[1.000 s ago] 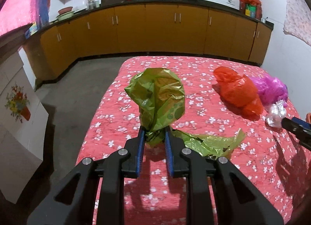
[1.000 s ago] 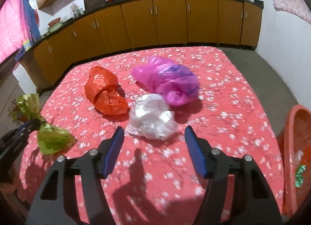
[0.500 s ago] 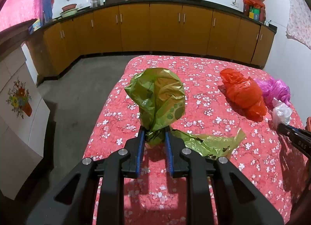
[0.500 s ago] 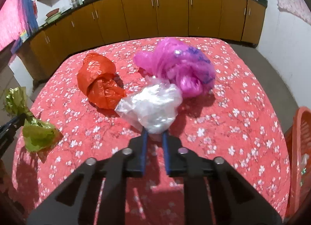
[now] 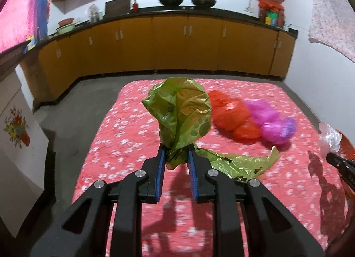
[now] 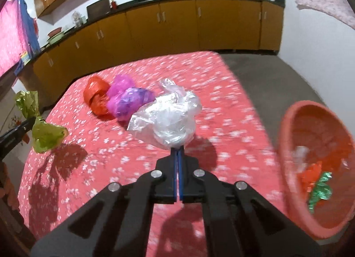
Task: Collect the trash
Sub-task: 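Carry both bags over the basket and open both tools to drop them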
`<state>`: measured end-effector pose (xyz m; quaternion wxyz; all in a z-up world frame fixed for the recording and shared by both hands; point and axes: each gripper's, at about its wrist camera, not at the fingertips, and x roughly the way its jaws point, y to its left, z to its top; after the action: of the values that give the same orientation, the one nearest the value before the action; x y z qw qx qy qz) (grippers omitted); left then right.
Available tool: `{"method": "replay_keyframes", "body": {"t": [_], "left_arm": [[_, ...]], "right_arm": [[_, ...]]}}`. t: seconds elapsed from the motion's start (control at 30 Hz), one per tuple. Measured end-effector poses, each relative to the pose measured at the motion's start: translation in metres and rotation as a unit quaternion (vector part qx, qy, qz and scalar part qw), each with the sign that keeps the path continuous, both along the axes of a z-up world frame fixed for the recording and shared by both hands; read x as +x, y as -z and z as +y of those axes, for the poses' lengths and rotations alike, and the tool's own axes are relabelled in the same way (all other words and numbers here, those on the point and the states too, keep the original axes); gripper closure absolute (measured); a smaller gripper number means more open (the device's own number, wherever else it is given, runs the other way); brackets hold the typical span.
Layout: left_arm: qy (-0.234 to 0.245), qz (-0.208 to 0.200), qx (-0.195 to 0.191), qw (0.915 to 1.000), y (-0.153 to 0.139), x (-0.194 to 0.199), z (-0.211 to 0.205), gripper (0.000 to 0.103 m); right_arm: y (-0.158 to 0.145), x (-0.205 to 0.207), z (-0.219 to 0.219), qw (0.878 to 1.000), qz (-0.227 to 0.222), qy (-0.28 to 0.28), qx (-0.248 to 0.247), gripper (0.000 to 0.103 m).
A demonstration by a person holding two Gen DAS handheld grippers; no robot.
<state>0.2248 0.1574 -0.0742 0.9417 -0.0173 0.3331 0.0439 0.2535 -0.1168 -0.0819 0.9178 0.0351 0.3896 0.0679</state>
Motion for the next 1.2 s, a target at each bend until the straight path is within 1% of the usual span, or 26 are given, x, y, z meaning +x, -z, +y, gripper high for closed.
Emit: {"method": "replay_keyframes", "body": {"t": [0.1,0.3,0.5,0.8,1.2], "left_arm": [[0.019,-0.007,-0.001,0.9998,-0.007,-0.003,-0.022,0.083],[0.064,-0.019,0.001,0.9978,-0.019,-0.009,-0.069,0.083],[0.109,-0.028,0.002,0.9936,-0.028,-0.009,-0.116,0.083],[0.174,-0.031,0.001,0.9842,-0.032,-0.009,-0.178,0.083],[0.249,-0.028,-0.001,0.9681,-0.029,-0.009,-0.252,0.083]], "right_arm": [[-0.012,-0.013,-0.020,1.000,-0.013,0.017,-0.004,0.100],[-0.037,-0.043,-0.071,0.997,-0.038,0.068,-0.019,0.100],[-0.051,-0.057,-0.114,0.992,-0.048,0.113,-0.034,0.100],[-0.056,-0.073,-0.164,0.984,-0.047,0.166,-0.045,0.100],[-0.058,-0.086,-0.203,0.976,-0.050,0.204,-0.054,0.100]]}}
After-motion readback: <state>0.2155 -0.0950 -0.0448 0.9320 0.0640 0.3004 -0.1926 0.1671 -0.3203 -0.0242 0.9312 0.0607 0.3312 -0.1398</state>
